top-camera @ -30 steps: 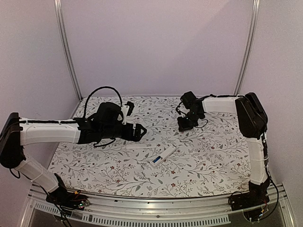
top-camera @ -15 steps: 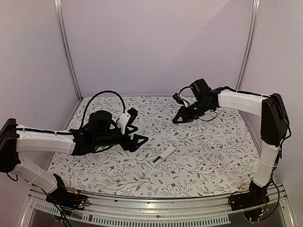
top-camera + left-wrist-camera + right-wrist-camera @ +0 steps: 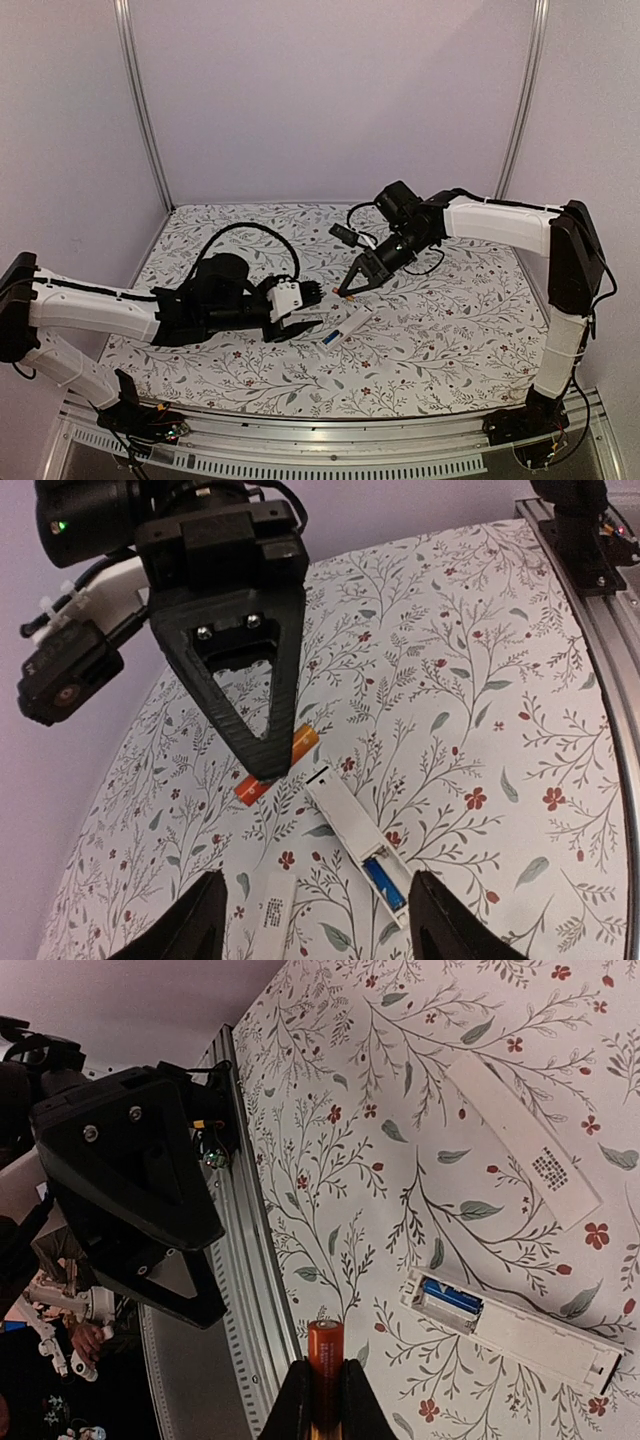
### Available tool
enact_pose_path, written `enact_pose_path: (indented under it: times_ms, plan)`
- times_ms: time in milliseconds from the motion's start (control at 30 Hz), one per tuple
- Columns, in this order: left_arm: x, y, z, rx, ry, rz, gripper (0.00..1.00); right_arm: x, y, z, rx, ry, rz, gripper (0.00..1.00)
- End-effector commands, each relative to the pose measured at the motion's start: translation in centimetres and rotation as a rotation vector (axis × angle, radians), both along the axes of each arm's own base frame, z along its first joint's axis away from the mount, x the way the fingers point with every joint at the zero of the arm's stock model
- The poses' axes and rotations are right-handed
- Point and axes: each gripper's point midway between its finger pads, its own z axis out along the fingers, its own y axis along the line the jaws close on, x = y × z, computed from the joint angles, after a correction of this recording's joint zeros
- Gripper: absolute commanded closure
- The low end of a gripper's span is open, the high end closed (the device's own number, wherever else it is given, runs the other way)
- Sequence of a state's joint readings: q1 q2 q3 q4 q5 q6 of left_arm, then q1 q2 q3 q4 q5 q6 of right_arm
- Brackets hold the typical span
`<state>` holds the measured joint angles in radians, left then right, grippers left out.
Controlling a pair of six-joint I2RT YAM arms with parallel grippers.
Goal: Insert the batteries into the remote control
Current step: Pick up the battery at the center of the board, then pass from the right arm to the left
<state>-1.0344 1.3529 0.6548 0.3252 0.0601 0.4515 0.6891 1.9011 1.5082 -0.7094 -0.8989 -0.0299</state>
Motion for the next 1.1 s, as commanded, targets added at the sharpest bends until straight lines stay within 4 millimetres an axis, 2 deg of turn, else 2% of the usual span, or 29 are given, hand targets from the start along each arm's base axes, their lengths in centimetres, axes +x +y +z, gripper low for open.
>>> enact_pose_path:
  times_ms: [0,200,467,933,1067]
  plan:
    - [-0.1,-0.2,-1.5,0.123,-0.099,-0.040,0.39,-3.0,0.9,0.8,0.015,0.035,0.107,1.00]
    - [-0.5,-1.0,-1.9,0.163,-0.137,-0.071,0.44,-4.7,1.3,0.2,0.001,0.060,0.167,1.00]
    - [-1.1,-2.1,-2.1,0.185,-0.149,-0.113,0.50,-5.7,1.7,-0.7,-0.017,0.089,0.206,1.00]
    - [-2.3,-3.1,-2.9,0.236,-0.155,-0.192,0.72,-6.4,2.1,-1.4,-0.028,0.116,0.233,1.00]
    - [-2.8,-3.3,-3.0,0.241,-0.152,-0.213,0.83,-6.4,2.1,-1.6,-0.035,0.119,0.234,1.00]
